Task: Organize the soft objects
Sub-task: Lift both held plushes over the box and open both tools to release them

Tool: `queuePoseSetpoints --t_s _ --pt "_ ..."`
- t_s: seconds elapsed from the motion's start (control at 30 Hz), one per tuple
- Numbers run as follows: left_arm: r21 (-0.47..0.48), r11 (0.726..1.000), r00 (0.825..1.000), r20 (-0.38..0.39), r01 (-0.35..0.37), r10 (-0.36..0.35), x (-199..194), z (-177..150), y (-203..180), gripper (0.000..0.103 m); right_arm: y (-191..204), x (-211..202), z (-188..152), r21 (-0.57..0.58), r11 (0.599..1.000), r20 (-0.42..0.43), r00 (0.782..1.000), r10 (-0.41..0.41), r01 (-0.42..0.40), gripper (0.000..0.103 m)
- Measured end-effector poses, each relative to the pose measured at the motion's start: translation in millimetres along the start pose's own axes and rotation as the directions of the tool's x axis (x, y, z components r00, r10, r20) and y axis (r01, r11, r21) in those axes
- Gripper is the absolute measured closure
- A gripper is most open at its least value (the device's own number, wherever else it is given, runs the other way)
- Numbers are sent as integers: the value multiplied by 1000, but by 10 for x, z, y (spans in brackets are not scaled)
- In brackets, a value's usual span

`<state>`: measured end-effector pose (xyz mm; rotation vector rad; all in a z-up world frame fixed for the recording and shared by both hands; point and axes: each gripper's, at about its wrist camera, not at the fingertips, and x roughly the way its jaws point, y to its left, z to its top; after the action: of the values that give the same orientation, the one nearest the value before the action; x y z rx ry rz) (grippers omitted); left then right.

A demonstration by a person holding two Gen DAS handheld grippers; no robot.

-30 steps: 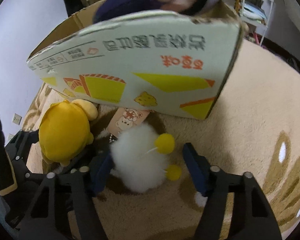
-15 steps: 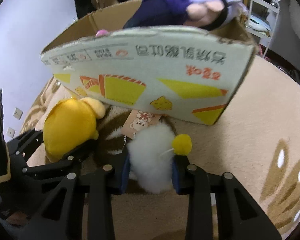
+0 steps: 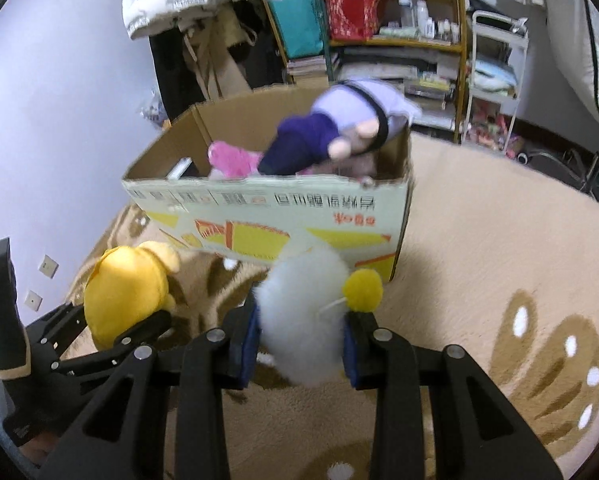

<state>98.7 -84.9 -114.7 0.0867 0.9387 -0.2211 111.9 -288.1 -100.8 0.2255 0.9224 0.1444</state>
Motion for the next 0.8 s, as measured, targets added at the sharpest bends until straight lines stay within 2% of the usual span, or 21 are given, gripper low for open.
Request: queuePoseSetpoints --t_s 0.3,0.53,0.8 --pt "24 999 993 113 -29 27 -475 84 -67 45 135 -372 80 -11 1000 106 994 27 -26 67" --pt "45 998 981 190 -51 42 -806 194 -106 45 303 -796 298 -61 998 231 972 48 -35 67" --pt "44 996 956 287 -78 62 -1099 584 -88 44 528 -1126 798 -128 992 339 939 64 -21 67"
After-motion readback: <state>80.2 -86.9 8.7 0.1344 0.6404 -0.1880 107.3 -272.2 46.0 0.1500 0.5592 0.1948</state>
